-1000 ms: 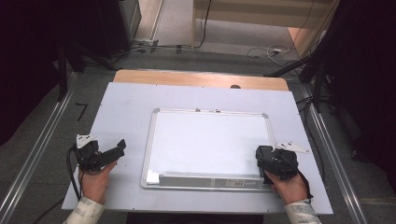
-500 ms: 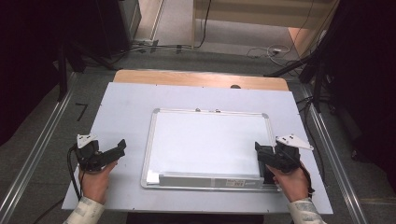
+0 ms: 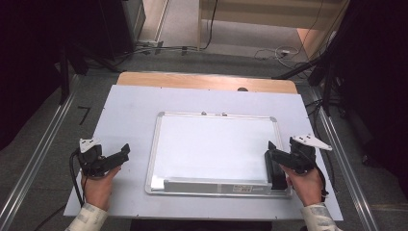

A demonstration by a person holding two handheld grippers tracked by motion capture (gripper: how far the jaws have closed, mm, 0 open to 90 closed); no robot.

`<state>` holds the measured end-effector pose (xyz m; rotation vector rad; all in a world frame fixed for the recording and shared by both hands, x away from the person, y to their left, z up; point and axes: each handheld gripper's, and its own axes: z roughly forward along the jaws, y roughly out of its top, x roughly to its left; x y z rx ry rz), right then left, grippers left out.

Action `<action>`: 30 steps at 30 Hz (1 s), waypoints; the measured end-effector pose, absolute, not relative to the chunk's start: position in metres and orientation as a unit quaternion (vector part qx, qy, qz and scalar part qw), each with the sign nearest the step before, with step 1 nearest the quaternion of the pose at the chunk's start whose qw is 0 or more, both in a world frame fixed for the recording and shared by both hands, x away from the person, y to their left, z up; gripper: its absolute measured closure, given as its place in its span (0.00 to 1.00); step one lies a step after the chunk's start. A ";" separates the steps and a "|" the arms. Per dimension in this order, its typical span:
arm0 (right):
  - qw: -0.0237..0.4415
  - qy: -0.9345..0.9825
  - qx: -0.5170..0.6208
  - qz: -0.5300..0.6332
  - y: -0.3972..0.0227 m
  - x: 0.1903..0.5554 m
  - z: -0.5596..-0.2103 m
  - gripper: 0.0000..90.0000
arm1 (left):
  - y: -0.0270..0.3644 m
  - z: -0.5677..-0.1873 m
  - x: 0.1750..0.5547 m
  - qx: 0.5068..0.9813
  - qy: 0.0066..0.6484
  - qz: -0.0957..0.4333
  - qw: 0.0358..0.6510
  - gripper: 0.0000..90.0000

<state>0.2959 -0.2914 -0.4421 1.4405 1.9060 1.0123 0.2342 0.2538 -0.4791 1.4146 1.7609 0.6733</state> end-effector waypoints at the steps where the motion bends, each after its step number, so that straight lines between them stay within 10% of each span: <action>1: 0.267 0.707 0.537 0.375 -0.293 0.296 -0.442 0.18 | 0.254 -0.479 0.234 0.554 0.690 0.264 0.382 0.02; 30: 0.259 0.680 0.575 0.374 -0.328 0.293 -0.448 0.18 | 0.253 -0.479 0.236 0.554 0.690 0.261 0.385 0.02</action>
